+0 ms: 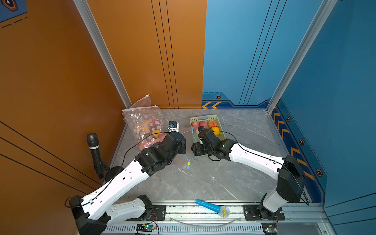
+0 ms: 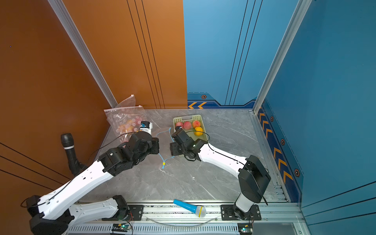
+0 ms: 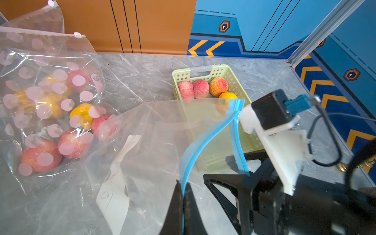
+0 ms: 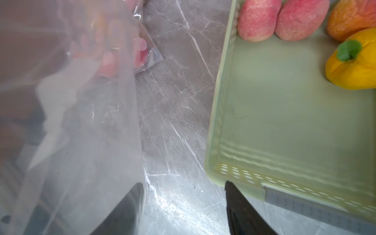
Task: Place the peach in a zip-top bag and seal the zipper
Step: Move the basket to the center of the board, then pick up the peach from the basket.
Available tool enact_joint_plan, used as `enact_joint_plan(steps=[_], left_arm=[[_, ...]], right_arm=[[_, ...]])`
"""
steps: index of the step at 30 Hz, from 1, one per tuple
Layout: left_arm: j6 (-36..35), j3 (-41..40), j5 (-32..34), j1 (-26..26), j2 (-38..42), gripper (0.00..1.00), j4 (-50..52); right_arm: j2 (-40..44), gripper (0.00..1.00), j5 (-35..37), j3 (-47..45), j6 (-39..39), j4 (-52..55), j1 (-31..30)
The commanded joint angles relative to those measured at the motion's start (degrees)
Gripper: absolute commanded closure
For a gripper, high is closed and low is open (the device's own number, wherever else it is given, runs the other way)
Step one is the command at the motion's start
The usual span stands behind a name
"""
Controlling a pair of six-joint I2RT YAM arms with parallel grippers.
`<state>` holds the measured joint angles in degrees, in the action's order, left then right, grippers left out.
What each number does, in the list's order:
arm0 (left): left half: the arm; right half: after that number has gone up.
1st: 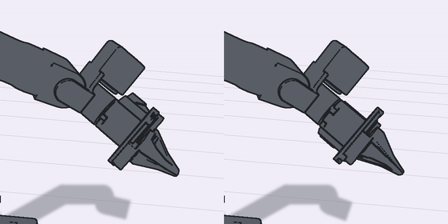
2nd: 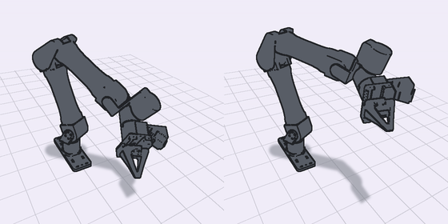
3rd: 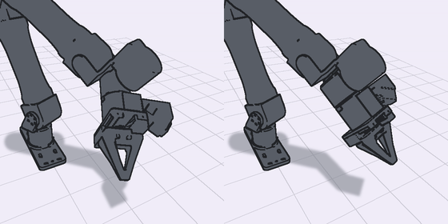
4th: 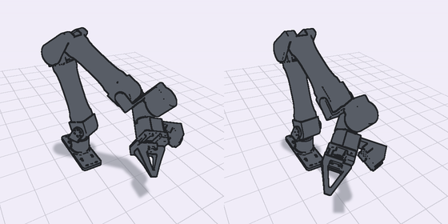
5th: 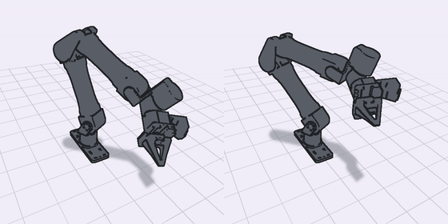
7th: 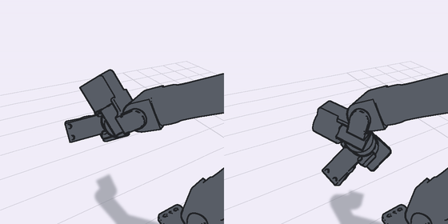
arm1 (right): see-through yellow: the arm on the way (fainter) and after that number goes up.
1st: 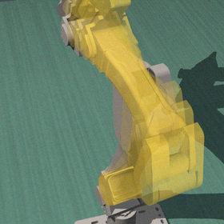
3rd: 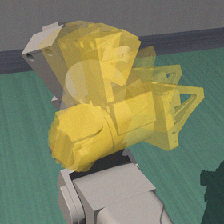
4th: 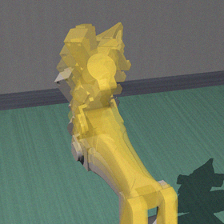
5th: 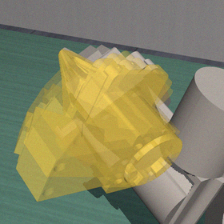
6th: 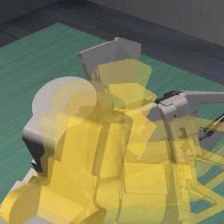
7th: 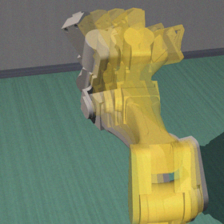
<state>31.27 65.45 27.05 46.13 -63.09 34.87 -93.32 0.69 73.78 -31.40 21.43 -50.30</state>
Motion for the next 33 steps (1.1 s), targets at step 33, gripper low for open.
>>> enact_joint_plan(steps=[33], left_arm=[[3.61,-7.76,-10.34,-11.11,-6.23,1.00,-15.16]], right_arm=[[-24.79,0.35,13.30,30.55,12.88,17.62,20.42]])
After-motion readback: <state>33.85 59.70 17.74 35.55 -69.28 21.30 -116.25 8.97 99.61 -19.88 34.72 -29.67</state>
